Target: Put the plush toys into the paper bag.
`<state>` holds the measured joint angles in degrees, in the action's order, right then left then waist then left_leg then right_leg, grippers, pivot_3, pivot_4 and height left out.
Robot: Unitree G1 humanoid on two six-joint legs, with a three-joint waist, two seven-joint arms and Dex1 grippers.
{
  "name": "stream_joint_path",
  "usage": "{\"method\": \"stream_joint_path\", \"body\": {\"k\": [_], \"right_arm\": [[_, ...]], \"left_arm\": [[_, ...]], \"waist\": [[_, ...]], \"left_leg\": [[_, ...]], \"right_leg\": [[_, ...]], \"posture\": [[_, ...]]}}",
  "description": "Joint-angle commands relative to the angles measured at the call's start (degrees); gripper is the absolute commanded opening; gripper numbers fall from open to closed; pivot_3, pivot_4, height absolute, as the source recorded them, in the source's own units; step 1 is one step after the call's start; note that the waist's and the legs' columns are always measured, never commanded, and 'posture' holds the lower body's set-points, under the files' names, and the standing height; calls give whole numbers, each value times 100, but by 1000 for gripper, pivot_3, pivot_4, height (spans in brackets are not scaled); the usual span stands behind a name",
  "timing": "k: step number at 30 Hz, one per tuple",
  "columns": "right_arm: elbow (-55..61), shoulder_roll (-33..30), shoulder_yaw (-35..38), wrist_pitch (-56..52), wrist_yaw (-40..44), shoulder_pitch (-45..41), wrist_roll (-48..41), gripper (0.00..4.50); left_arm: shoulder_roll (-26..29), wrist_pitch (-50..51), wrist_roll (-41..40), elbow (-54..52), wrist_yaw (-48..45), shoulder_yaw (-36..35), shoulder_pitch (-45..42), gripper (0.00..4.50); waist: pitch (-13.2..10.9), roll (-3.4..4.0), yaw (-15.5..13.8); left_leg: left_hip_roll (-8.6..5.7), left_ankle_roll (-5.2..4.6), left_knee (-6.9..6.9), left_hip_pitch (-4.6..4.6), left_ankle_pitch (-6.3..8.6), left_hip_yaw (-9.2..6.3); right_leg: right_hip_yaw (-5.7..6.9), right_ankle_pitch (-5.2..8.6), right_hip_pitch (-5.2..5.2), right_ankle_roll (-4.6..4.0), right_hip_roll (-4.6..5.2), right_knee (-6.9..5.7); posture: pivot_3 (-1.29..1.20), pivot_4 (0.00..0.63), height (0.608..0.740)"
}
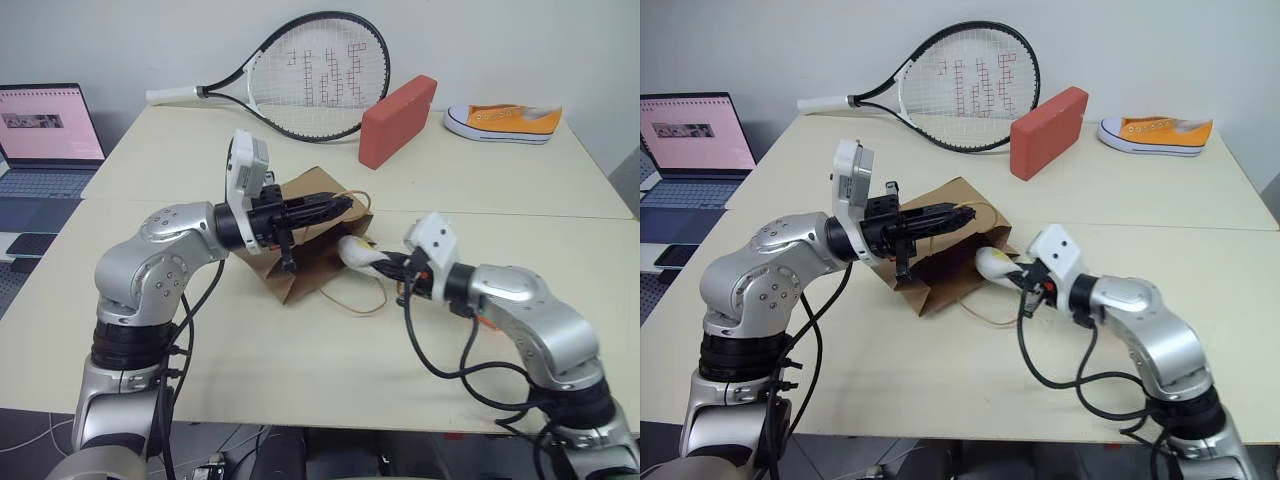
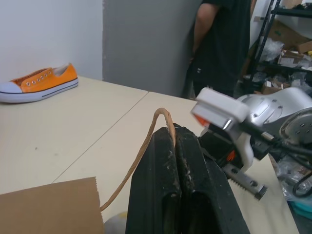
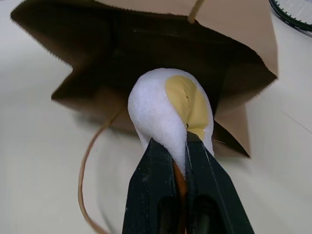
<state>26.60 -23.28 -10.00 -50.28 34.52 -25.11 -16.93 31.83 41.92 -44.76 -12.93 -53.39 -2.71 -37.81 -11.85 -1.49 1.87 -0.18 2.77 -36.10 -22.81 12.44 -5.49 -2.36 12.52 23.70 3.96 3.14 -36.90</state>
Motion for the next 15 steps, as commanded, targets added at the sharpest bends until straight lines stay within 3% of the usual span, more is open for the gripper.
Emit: {"method": "stream_joint_path", "body": {"k": [1, 14, 15], "right_arm": [[-309, 255, -153, 240, -280, -238, 167, 25], [-1973, 1693, -214, 1114, -1127, -882, 520, 25], [-2084, 1755, -198, 1231, -1183, -905, 554, 283]], "left_arm": [[-36, 3, -154, -221, 4, -74, -109, 0], [-16, 59, -245, -288, -74, -18, -34, 0], [-19, 60, -245, -291, -79, -9, -26, 0]], "waist": [[0, 0, 1], [0, 0, 17], [0, 0, 17]], "left_leg": [[0, 0, 0, 0, 0, 0], [0, 0, 2, -2, 0, 1], [0, 0, 2, -2, 0, 1]], "right_leg": [[0, 0, 0, 0, 0, 1], [-1, -1, 7, -2, -1, -4], [-1, -1, 7, -2, -1, -5]], "posture": [[0, 150, 740], [0, 150, 740], [0, 150, 740]]}}
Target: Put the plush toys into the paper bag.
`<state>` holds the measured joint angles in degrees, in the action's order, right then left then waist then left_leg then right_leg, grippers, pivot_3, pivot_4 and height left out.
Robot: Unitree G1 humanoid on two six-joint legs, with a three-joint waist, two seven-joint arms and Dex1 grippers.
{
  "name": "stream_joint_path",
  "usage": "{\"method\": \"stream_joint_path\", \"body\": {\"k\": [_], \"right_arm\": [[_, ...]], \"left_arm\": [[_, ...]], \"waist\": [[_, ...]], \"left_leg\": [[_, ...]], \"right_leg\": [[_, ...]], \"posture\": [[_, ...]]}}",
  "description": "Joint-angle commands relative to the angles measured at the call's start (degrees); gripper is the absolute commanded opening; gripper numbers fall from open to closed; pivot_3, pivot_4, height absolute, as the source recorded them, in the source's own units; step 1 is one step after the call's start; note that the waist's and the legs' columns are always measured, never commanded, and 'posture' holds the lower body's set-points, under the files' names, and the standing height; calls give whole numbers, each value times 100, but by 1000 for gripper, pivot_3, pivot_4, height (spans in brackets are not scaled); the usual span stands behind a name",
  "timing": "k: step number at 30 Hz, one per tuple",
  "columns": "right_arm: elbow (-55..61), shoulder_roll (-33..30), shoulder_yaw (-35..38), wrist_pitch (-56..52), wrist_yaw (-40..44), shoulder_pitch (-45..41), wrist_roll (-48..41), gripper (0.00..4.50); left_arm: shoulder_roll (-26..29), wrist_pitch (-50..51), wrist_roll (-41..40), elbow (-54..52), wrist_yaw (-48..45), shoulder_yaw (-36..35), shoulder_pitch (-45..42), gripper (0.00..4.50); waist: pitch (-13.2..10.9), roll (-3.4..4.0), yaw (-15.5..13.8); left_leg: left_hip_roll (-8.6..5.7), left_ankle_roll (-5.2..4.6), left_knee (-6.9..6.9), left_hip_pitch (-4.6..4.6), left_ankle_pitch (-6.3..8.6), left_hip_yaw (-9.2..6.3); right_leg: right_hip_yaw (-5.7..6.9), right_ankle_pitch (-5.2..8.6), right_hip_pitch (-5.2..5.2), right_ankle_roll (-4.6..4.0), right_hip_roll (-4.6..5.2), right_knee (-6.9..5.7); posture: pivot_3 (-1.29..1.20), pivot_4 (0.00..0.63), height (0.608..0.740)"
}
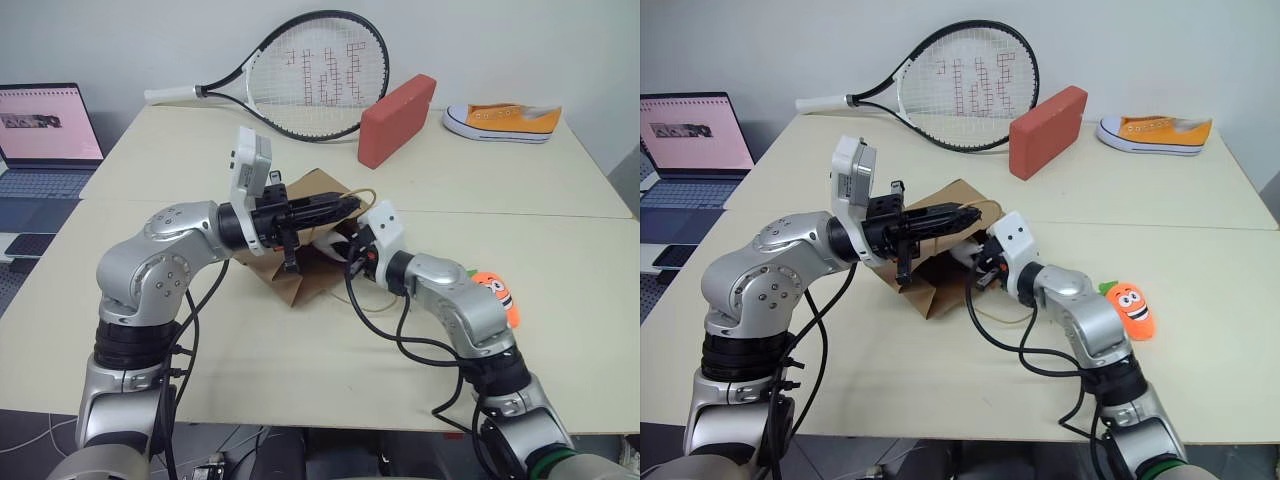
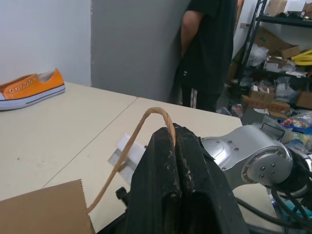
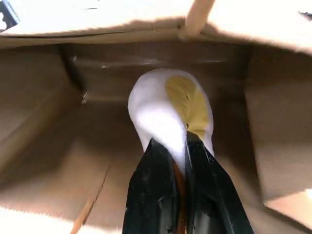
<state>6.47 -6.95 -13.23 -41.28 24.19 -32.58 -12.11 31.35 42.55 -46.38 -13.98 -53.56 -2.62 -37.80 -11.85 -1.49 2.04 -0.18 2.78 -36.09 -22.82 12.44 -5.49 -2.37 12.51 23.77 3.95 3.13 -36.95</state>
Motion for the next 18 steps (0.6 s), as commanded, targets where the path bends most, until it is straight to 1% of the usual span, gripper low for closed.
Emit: {"method": "stream_joint_path", "body": {"k": [1, 2, 7, 12, 16, 18], "right_arm": [[-169, 167, 127, 441, -182, -172, 105, 568], [-262, 199, 121, 564, -219, -180, 154, 800], [-521, 253, 71, 916, -289, -161, 348, 2598], [-399, 173, 18, 927, -174, -95, 412, 4434], [88, -81, -37, 632, 68, -30, 351, 4475], [548, -335, -3, 301, 302, 55, 184, 4475]], "left_arm": [[27, 0, -84, -186, -67, -13, -23, 0], [26, 3, -83, -185, -73, -7, -19, 0], [27, 12, -64, -165, -84, -15, -20, 0], [13, 10, -12, -121, -57, -33, -46, 0], [-34, -20, 47, -101, -7, 2, -58, 0], [-63, -32, 74, -106, 21, 24, -50, 0]], "waist": [[0, 0, 1], [0, 0, 3], [0, 0, 2], [0, 0, 19], [0, 0, 19], [0, 0, 14]], "left_leg": [[0, 0, 0, 0, 0, 0], [0, 0, 0, 0, 0, -1], [0, 0, 0, 0, 0, 0], [0, 0, 1, 0, 0, 0], [0, 0, 0, -1, 0, 0], [0, 0, 0, -2, 0, 0]], "right_leg": [[0, 0, 0, 0, 0, 0], [0, 0, 0, 0, 0, 0], [0, 0, 0, 0, 0, 0], [0, 0, 2, 0, 0, -1], [0, 0, 2, 0, 0, -1], [0, 0, 2, 0, 0, -1]], "posture": [[0, 150, 740], [0, 150, 740], [0, 150, 740], [0, 150, 740], [0, 150, 740], [0, 150, 740]]}}
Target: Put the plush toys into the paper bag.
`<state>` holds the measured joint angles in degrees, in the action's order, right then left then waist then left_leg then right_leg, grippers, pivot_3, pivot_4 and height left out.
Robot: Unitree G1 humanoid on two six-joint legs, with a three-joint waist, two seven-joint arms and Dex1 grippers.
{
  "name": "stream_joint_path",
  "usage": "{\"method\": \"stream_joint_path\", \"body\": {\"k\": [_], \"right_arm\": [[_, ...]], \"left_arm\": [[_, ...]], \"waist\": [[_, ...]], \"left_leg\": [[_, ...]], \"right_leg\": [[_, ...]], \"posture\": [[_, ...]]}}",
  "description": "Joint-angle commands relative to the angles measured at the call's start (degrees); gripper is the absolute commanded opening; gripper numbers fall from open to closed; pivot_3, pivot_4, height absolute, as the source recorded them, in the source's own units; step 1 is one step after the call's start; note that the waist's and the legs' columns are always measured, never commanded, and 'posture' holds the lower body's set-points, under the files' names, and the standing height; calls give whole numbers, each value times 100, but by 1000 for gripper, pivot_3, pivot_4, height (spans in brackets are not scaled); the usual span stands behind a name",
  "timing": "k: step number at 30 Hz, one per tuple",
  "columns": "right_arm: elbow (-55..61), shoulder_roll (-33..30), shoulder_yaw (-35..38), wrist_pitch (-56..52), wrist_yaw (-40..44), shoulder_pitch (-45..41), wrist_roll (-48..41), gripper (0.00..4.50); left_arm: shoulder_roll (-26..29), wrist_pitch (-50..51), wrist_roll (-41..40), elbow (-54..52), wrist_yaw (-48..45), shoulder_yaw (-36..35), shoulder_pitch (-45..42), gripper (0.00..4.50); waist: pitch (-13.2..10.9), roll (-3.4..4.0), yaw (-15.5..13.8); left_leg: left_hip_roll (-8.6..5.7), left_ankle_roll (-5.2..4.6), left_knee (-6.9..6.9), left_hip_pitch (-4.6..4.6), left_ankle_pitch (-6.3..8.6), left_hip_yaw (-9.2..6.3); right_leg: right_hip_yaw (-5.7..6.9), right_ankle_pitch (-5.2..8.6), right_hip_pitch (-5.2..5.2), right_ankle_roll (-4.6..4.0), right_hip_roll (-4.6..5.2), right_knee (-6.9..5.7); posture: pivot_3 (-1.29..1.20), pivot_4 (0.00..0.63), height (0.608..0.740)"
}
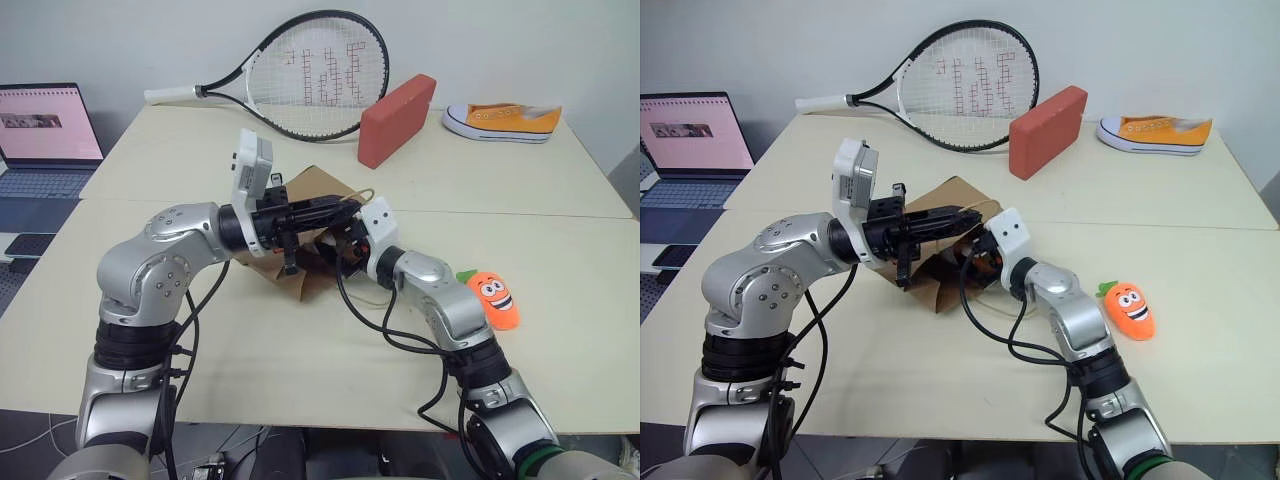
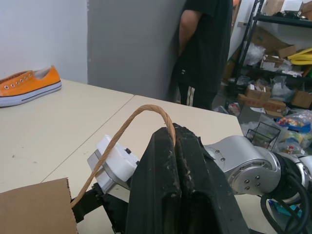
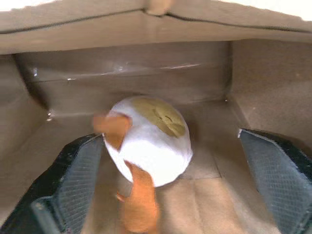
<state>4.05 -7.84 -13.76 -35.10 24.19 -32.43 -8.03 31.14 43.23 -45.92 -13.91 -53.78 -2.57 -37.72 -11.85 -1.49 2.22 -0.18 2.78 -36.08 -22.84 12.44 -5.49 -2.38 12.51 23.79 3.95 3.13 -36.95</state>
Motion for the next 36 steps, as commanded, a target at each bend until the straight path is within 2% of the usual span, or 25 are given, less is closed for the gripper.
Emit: {"method": "stream_joint_path", "body": {"k": [1, 6, 9, 14, 16, 20, 25, 29, 32, 35, 36], "right_arm": [[1028, -387, 86, -498, 421, 91, -321, 4475], [2379, -1493, 551, -1406, 1136, 515, -1057, 4475], [2954, -2387, 1073, -1604, 1540, 890, -1361, 4475], [3283, -3635, 2232, -1611, 1848, 1693, -1488, 4475], [3197, -3905, 2558, -1467, 1873, 2139, -1388, 4475], [2679, -3922, 3186, -870, 1895, 3156, -1232, 4475], [2066, -3647, 3587, -542, 1935, 3821, -1411, 4475], [1533, -3550, 3560, -340, 1862, 4023, -1338, 4475], [1176, -3484, 3420, -250, 1725, 3827, -1279, 4475], [1064, -3425, 3337, -280, 1683, 3659, -1350, 3914], [1047, -3420, 3315, -279, 1686, 3635, -1369, 3584]], "left_arm": [[-55, -106, 41, -110, 56, 26, -56, 0], [-118, -126, 106, -133, 77, 98, -12, 0], [-162, -116, 116, -182, 78, 148, 36, 0], [-168, -149, 138, -208, 21, 212, 176, 0], [-186, -167, 151, -191, 16, 226, 186, 0], [-215, -211, 194, -121, -15, 235, 160, 0], [-219, -235, 226, -122, -34, 258, 178, 0], [-183, -232, 237, -155, -32, 230, 235, 0], [-158, -214, 233, -199, -27, 225, 314, 0], [-150, -200, 228, -237, -12, 229, 363, 0], [-149, -193, 224, -247, -4, 226, 372, 0]], "waist": [[0, 0, -8], [0, 0, -40], [0, 0, -42], [0, -1, -51], [0, -1, -46], [1, -2, -48], [1, -2, -42], [1, -2, -40], [1, -2, -31], [1, -2, -35], [1, -2, -41]], "left_leg": [[0, 0, 0, -1, 0, -1], [-1, 0, 0, -3, 0, -3], [-2, 0, -2, -3, 0, -1], [-1, -1, -2, -3, 0, 1], [0, -1, -2, -2, 1, 3], [0, -1, -3, -2, 1, 6], [-1, -1, -9, 2, 1, 17], [-1, -1, -9, 6, 1, 19], [0, -1, -9, 9, 1, 24], [0, -1, -9, 13, 0, 23], [0, -1, -9, 12, 0, 22]], "right_leg": [[0, 0, 0, 0, 0, 0], [3, 1, -1, 0, 1, 2], [0, 1, -2, 1, 2, 4], [1, 2, -4, 1, 1, 7], [0, 2, -4, 0, 1, 7], [-1, 3, -5, 0, 1, 7], [-12, 1, -10, 3, 2, 7], [-14, 2, -12, 1, 1, 7], [-18, 13, -14, -17, 1, 7], [-18, 14, -17, -20, 1, 6], [-18, 14, -17, -20, 1, 6]], "posture": [[0, 150, 740], [0, 150, 740], [0, 150, 740], [0, 150, 740], [0, 150, 740], [0, 150, 740], [0, 150, 740], [0, 150, 740], [0, 150, 740], [0, 150, 740], [0, 150, 740]]}}
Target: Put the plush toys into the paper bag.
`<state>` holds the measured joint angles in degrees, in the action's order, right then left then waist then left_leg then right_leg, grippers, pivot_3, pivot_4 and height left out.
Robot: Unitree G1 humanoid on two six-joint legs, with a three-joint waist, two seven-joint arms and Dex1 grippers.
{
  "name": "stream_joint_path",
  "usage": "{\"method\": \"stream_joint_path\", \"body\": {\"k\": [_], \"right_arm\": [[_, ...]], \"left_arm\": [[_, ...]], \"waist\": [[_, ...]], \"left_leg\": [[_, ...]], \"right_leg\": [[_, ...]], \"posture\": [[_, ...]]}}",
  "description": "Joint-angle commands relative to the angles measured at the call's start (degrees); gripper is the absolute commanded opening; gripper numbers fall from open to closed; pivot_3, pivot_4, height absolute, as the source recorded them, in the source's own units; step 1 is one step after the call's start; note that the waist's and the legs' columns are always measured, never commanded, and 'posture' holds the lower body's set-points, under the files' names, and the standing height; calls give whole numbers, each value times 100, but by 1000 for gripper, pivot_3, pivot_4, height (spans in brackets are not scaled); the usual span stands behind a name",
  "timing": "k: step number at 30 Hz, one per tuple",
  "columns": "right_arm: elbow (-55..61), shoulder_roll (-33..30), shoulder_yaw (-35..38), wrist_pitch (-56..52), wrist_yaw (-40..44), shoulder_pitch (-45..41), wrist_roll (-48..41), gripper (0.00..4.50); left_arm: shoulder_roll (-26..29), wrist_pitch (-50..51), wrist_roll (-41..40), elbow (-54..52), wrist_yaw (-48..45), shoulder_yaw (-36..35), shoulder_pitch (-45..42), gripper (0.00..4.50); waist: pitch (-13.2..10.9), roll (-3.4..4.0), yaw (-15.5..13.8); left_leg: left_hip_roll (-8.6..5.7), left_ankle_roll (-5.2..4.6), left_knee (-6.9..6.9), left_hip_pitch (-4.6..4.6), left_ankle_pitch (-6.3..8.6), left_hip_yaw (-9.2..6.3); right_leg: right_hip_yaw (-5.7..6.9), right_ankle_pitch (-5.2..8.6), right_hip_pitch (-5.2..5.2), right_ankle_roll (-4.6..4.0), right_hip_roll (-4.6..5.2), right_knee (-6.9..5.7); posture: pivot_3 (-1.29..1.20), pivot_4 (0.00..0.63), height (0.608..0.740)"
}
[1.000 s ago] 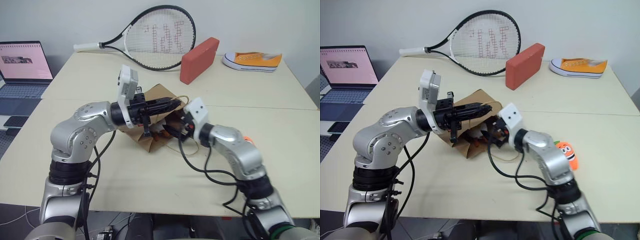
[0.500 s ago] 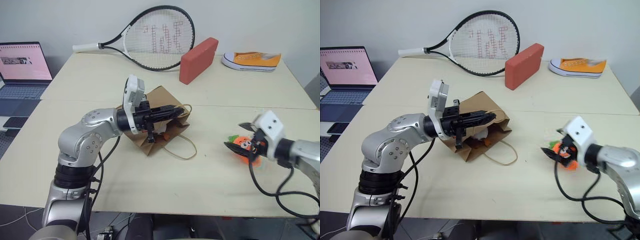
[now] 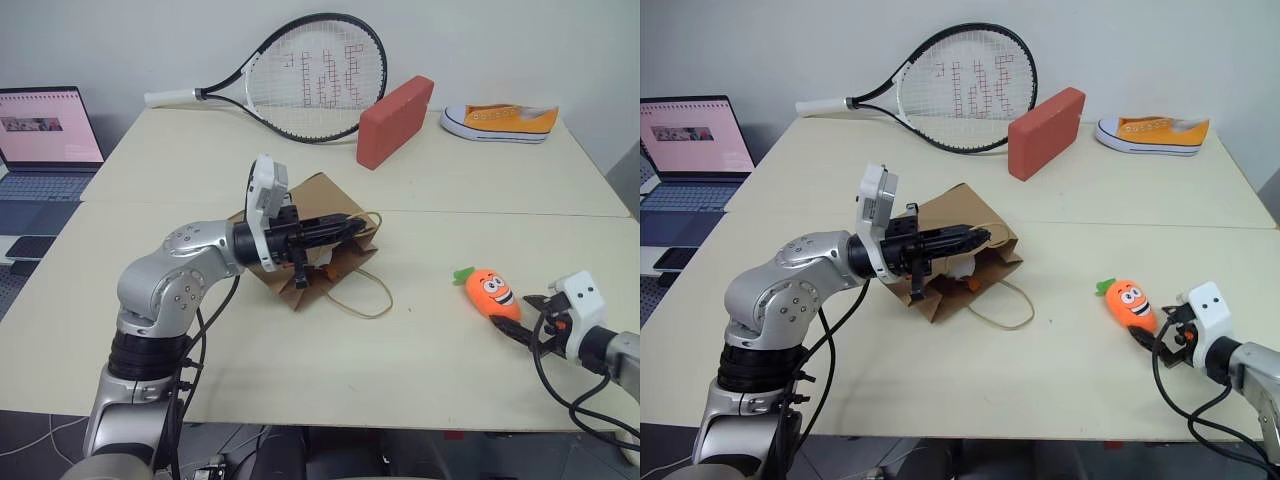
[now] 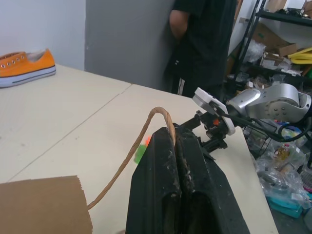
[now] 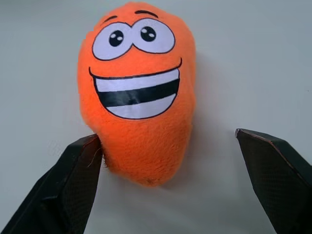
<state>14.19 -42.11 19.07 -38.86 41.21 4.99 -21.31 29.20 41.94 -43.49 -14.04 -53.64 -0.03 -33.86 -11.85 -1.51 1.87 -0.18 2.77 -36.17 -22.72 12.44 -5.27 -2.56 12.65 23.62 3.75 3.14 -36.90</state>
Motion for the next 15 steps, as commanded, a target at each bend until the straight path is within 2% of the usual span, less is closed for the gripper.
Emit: {"method": "stream_joint_path", "body": {"k": [1, 10, 15], "right_arm": [[25, -3, 0, 107, 0, -116, -47, 3252], [253, -75, -133, 145, 132, -164, -134, 67], [1370, -222, -710, -209, 322, -487, -416, 9]], "left_arm": [[49, -59, -22, -242, -11, -31, -4, 0], [118, -52, -53, -218, 11, -128, 32, 0], [244, 19, -175, -131, -17, -311, -32, 0]], "waist": [[0, 0, -8], [0, 0, -6], [0, 0, 19]], "left_leg": [[0, 0, 0, 0, 0, -1], [-1, 0, 1, 1, 0, -2], [1, 0, 1, 5, 0, -1]], "right_leg": [[0, 0, -1, 1, 0, 0], [1, -3, -3, 6, 0, 2], [0, -2, -3, 4, -1, 0]], "posture": [[0, 150, 740], [0, 150, 740], [0, 150, 740]]}}
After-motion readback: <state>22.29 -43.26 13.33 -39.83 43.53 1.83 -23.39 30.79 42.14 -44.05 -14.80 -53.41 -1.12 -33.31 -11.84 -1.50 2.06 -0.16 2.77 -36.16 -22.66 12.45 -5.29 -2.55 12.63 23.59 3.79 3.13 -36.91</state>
